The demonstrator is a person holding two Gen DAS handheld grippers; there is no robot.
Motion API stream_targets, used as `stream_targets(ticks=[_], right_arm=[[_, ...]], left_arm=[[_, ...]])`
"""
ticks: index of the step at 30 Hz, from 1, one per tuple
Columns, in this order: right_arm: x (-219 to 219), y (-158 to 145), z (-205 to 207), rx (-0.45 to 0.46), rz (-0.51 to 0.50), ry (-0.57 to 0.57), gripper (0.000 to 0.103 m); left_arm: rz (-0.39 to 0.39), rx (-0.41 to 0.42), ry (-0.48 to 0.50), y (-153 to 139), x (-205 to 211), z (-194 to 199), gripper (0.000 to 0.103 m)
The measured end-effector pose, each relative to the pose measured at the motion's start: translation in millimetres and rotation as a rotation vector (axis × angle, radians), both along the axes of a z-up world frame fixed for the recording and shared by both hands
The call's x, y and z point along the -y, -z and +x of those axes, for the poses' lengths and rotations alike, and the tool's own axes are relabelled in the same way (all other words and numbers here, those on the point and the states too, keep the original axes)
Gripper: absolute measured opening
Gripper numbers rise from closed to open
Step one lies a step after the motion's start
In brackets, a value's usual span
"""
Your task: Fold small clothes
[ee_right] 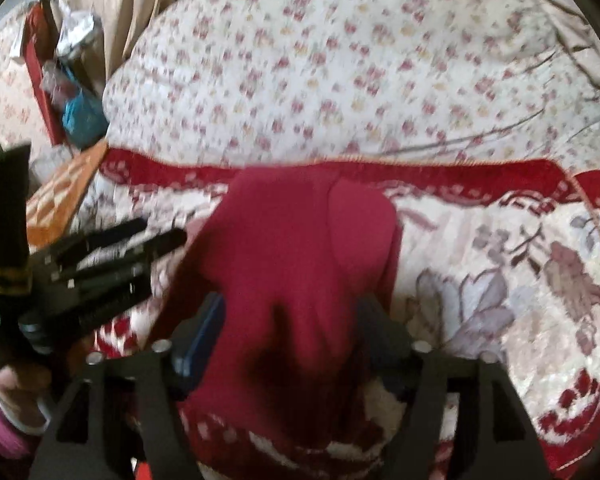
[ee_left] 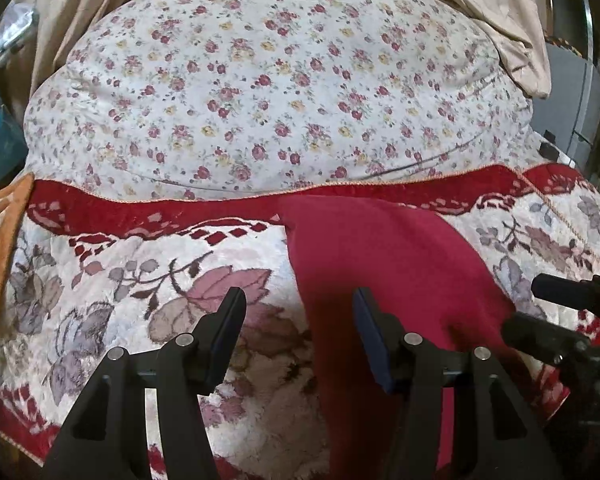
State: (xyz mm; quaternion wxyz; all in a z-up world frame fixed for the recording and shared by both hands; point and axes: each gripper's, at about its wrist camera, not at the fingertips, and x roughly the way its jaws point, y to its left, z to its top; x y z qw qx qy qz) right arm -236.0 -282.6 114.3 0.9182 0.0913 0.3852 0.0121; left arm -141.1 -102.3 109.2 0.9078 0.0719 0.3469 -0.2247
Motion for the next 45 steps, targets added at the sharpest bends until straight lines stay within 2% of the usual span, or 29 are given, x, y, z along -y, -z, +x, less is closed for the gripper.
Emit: stream_targets(ticks=[6,11,22,45], right_arm=[[-3,-10,4,0.035,-0.014,0.041,0.082],[-9,-10,10,0.05,-0.057,0.051,0.087],[-10,-3,21,0.026,-0.058,0.06,0.088],[-20,7,30,-0.01,-0.046,0.051,0.092]], left_arm=[[0.002,0.049,-0.019,-7,-3,-6,0.034],[-0.007,0.04,-0.027,-6,-7,-4,0.034],[-0.006,0.036,-0.071,-4,-12,2,0.034],[0.003,0.016,-0.066,6,-11,7,0.034]])
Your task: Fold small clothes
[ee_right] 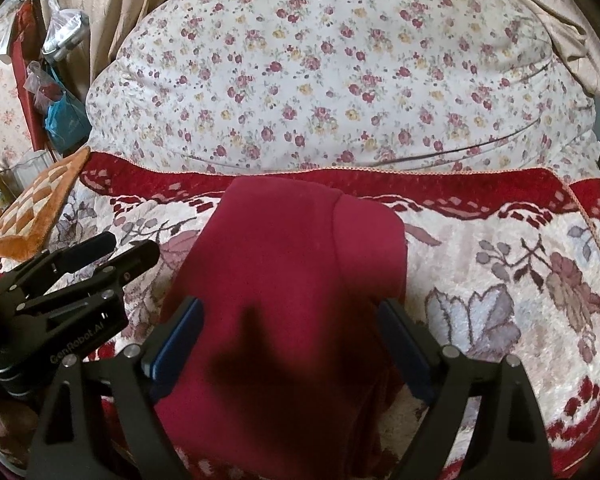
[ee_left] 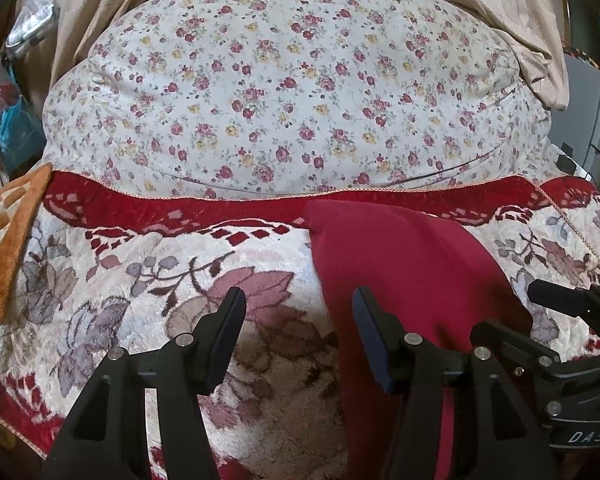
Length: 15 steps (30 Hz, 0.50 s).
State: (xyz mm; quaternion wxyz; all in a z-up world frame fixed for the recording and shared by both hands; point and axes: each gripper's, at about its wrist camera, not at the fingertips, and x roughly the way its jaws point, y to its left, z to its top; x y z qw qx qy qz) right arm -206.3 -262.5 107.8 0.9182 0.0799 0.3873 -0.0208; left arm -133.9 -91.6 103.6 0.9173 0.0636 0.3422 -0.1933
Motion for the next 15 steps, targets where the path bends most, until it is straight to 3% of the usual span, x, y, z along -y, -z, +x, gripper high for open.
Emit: stream_targets(ticks=[15], right_arm=[[2.4,5.2,3.0,-0.026,0.016,0.006,0.092]], left_arm=[[0.006,-0.006,0.001,3.7,1.0,1.4,0.034]])
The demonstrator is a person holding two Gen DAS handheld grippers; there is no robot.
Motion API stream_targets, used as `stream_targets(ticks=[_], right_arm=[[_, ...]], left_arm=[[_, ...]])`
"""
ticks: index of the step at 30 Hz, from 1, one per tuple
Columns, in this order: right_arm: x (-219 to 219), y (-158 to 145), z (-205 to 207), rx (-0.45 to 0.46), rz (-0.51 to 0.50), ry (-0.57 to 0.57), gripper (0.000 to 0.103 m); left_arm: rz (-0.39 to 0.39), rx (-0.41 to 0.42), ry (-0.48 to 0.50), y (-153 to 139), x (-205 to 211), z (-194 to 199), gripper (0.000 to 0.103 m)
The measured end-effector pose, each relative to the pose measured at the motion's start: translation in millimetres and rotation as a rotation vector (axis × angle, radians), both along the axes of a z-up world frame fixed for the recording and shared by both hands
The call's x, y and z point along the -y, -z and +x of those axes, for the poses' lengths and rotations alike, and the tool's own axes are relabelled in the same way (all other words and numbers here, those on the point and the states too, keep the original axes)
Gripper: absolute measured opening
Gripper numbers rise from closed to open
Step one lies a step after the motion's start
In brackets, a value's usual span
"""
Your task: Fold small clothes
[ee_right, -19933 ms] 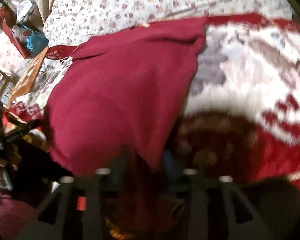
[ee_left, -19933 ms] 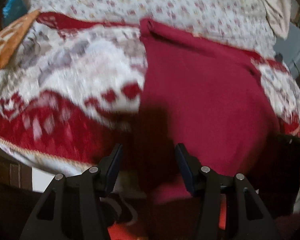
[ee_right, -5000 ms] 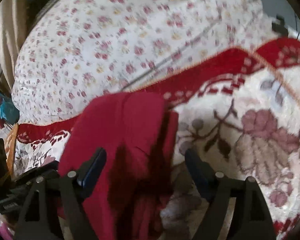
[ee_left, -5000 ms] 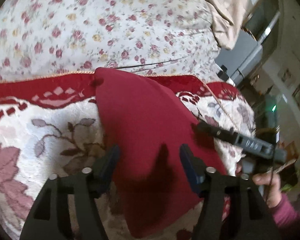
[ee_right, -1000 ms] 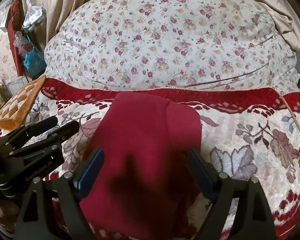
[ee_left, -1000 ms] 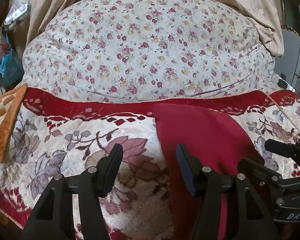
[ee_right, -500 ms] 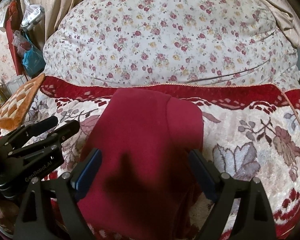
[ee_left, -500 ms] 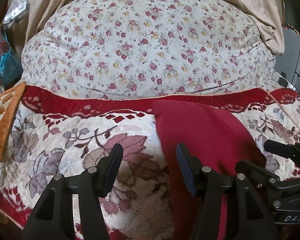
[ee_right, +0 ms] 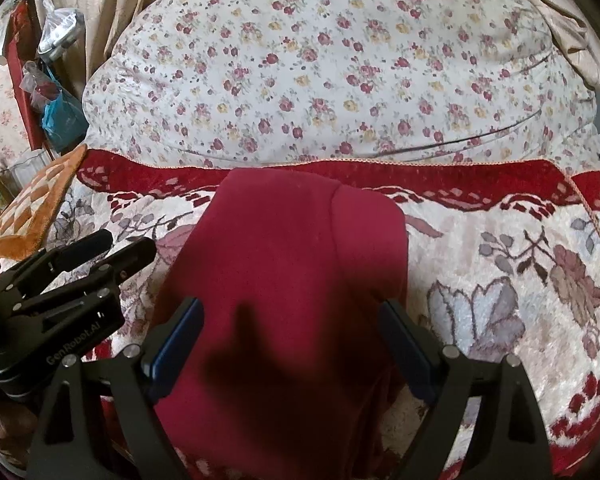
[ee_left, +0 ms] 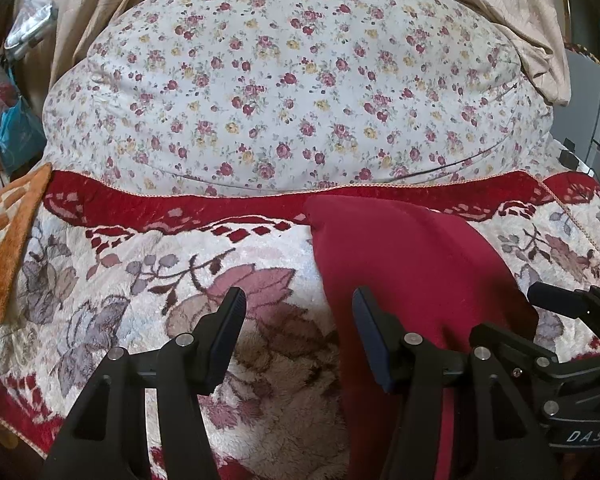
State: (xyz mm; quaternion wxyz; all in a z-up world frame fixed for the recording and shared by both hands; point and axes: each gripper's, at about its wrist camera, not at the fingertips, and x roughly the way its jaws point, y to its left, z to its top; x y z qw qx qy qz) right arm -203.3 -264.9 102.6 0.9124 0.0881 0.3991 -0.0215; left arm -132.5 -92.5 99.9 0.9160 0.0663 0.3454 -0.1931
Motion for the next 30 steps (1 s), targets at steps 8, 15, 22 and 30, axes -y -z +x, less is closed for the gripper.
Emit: stream_targets(ticks=[8,15,22,30], right_arm=[[1,2,2,-0.006,0.005,-0.004,0.092],[1,2,4,-0.015,0.005,-0.002,0.092],[1,2,4,-0.016,0.007,-0.001,0.092],[9,5,6,-0.009,0.026,-0.003,0.092]], left_arm=[[0.007,-0.004,0.006,4,0,1,0.034],[0.009,-0.006,0.008,4,1,1,0.034],[0.007,-0.01,0.029,8,1,2,0.034],[-0.031,-0.06,0.049,8,-6,11,0.034]])
